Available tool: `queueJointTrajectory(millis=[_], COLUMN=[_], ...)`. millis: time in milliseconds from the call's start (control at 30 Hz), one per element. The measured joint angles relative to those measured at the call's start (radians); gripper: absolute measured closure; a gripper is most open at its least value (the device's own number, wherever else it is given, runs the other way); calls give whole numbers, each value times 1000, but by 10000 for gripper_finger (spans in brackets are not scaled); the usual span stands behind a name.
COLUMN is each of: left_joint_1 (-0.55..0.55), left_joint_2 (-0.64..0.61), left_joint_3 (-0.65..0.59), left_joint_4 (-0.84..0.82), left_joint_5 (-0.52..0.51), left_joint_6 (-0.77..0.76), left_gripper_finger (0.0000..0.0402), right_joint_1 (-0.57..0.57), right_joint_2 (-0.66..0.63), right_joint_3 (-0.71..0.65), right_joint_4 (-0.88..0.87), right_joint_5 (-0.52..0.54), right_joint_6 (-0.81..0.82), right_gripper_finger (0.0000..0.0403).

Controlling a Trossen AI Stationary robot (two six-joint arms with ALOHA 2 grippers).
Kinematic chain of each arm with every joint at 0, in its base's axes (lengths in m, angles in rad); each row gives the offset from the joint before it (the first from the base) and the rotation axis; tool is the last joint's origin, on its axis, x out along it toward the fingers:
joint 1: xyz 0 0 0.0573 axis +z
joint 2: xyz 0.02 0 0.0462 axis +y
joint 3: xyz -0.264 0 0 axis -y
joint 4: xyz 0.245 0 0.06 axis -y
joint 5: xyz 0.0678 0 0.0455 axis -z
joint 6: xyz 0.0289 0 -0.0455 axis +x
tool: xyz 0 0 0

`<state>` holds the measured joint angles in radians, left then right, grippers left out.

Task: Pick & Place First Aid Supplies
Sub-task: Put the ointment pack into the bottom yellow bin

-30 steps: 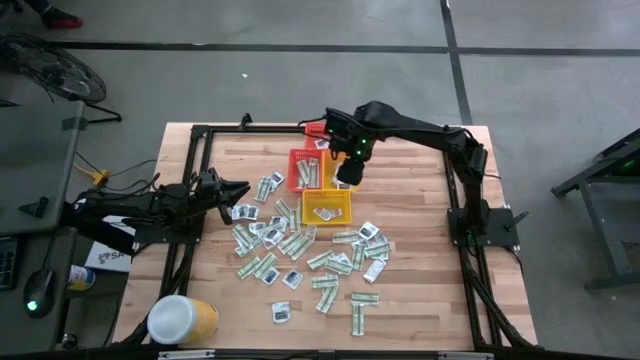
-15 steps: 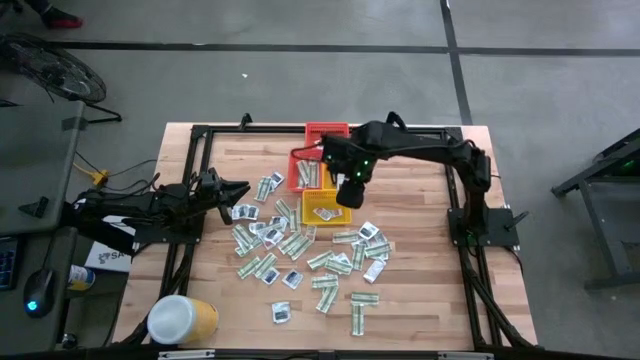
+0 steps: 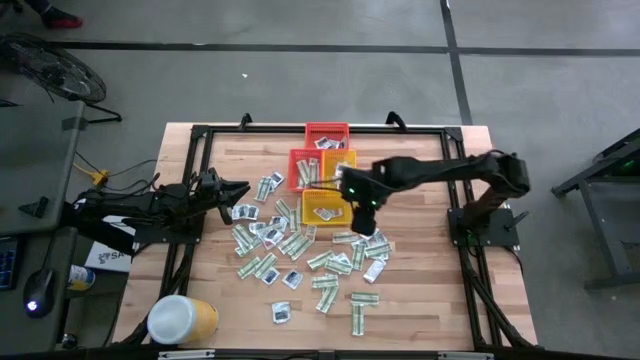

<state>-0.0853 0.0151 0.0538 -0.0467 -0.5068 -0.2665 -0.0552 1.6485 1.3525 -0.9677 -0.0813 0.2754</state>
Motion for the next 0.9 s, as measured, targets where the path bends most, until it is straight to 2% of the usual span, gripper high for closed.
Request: queueJointTrajectory(millis=[267, 467, 733, 900], left_joint_1=[0, 0, 0, 0], left_joint_2=[0, 0, 0, 0], left_joint_3=[0, 0, 0, 0], left_joint_4=[0, 0, 0, 0], left_joint_5=[0, 0, 0, 0], left_joint_6=[0, 0, 0, 0], left_gripper_finger=[328, 328, 328, 328], right_joint_1=[19, 23, 47, 52], right_joint_2=[-166, -239, -248, -248], right_joint_3=[-294, -471, -605, -632], right_joint_4=[28, 115, 320, 397], right_joint_5=[-1, -6, -49, -50], right_joint_6=[274, 339, 402, 456], right_gripper_finger=[292, 292, 292, 290])
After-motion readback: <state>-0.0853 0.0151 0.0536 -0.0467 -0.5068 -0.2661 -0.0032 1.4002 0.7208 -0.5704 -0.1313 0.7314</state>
